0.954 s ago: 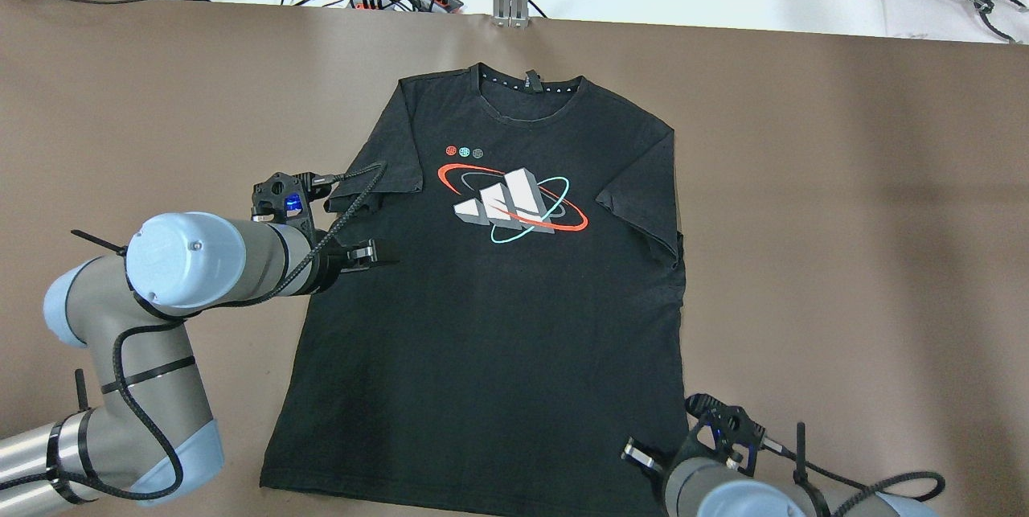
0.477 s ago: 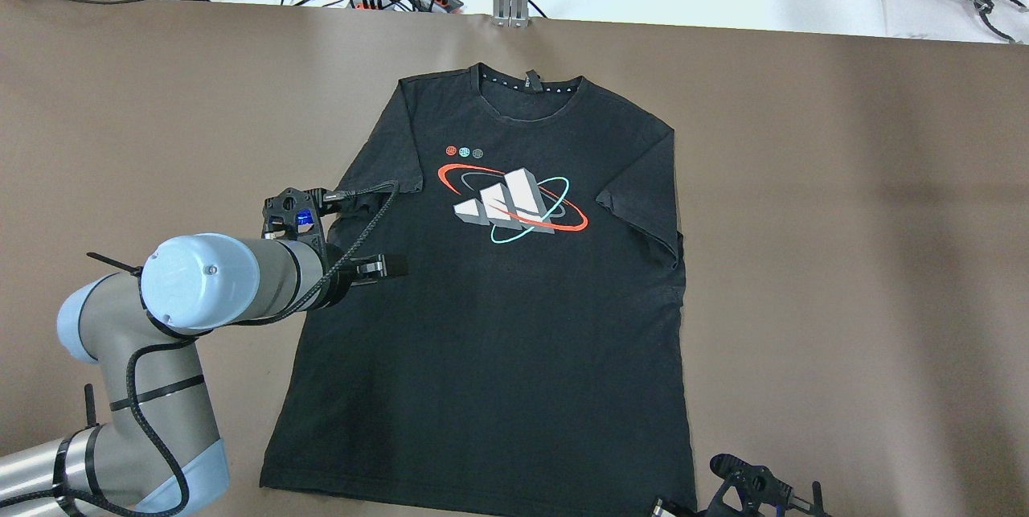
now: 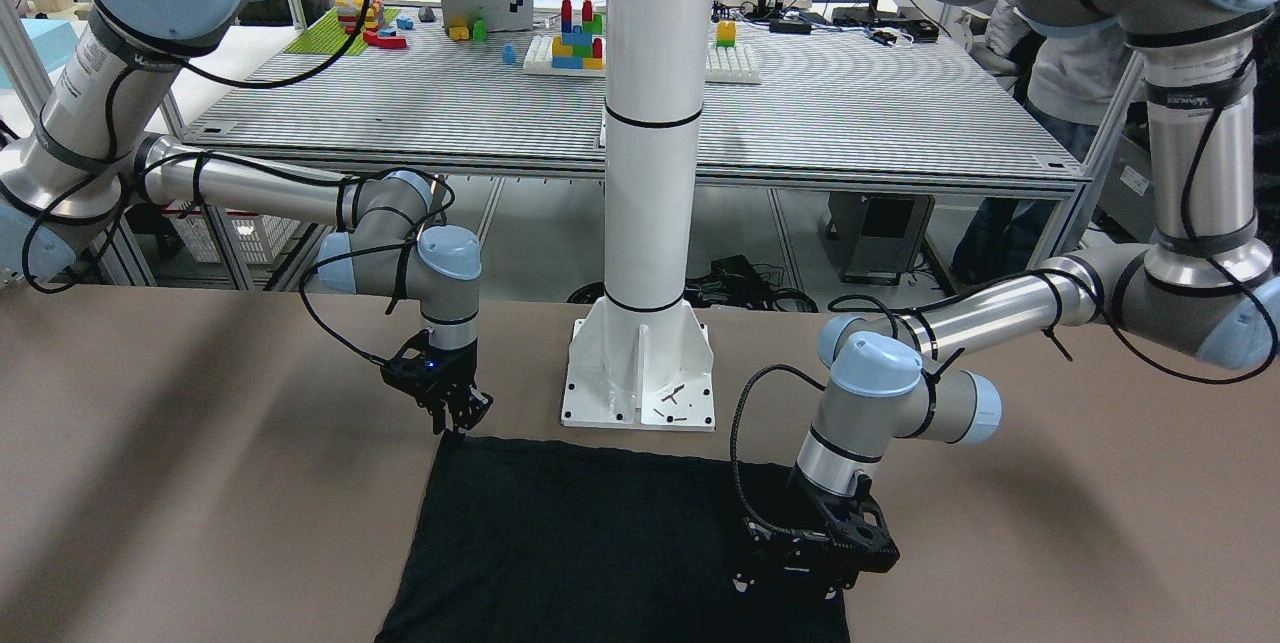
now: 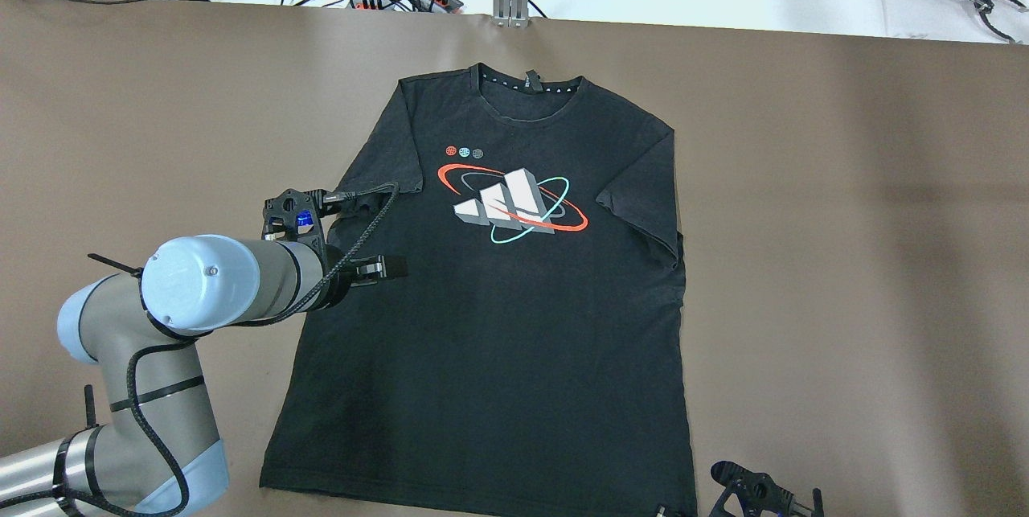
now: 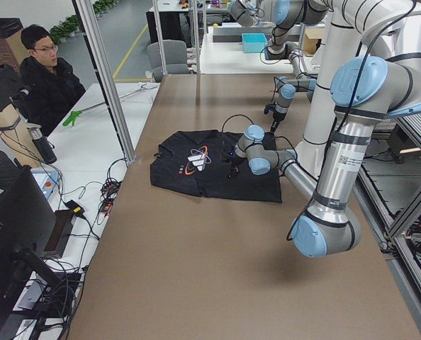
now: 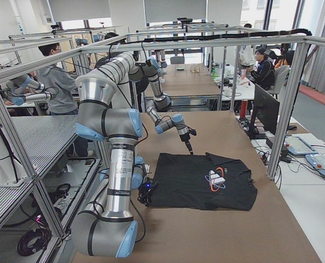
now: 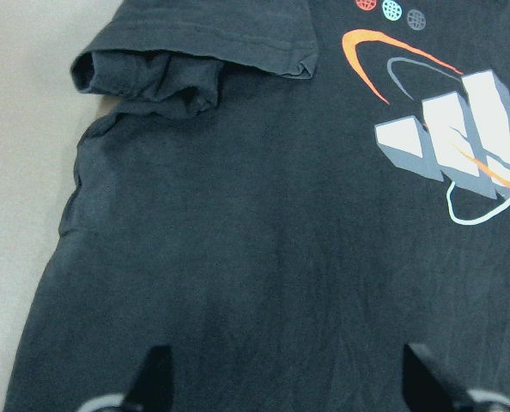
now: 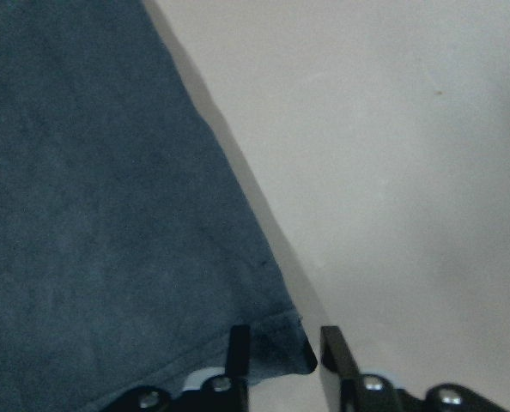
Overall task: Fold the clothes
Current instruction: 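Move both grippers to the shirt's hem corners nearest the robot, then grasp the hem corners with both grippers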
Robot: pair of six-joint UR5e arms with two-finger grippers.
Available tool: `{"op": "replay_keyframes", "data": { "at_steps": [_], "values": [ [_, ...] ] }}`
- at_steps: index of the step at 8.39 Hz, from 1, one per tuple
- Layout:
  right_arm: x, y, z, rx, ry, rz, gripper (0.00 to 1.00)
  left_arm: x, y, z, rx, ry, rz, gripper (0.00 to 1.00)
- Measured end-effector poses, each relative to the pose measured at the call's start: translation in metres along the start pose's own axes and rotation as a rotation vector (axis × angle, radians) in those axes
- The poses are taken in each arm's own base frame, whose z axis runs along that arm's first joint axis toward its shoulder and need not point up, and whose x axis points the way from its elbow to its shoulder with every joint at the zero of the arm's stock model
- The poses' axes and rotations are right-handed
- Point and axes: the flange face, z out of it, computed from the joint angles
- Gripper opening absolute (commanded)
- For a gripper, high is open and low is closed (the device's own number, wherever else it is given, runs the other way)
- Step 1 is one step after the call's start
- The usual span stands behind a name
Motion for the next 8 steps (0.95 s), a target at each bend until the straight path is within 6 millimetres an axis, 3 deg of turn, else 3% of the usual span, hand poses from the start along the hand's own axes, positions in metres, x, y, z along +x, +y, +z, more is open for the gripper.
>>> {"op": "replay_keyframes", "data": {
  "at_steps": [2,4,6,8],
  "values": [
    [0.0,0.0,-0.001,-0.001,-0.001,-0.001,0.0,-0.009,0.001,-0.001,-0.001,-0.01,-0.001,0.94],
    [0.0,-0.001,-0.002,-0.001,-0.002,-0.003,0.0,-0.044,0.021,-0.012,-0.014,-0.041,-0.037,0.91],
    [0.001,-0.003,-0.002,0.002,0.005,-0.003,0.0,-0.092,0.085,-0.026,-0.018,-0.099,-0.08,0.77],
    [0.001,-0.003,-0.004,0.003,0.006,-0.004,0.0,-0.108,0.14,-0.034,-0.044,-0.119,-0.122,0.64]
  ]
}}
